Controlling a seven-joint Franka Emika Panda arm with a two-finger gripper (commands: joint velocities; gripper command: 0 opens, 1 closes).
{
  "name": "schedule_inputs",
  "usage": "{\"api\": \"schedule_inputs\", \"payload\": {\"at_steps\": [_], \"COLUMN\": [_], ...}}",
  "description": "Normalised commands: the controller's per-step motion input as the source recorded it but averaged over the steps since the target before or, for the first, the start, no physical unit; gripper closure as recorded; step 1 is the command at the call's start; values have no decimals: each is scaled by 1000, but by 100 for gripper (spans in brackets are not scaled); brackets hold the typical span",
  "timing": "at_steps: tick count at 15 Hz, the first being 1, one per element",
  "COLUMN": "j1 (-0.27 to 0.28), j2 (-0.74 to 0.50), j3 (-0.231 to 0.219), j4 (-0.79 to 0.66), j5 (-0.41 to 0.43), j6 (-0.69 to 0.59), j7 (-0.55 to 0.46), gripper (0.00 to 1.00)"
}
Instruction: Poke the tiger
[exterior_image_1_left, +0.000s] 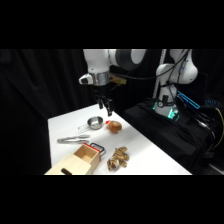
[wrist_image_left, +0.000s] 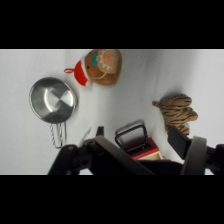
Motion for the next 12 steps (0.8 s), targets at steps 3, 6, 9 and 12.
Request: {"api": "schedule_inputs", "payload": {"at_steps": [3, 6, 9, 12], "j1": [15, 104, 185, 165], "j2": [-1, 37, 145, 250], "j3": [11, 87, 152, 122], "j4": [10, 63, 196, 307], "j5": [9, -37, -67, -98], "j6": [1, 64, 59, 83], "j7": [0, 96, 175, 160], "gripper": [0, 0, 0, 0]}}
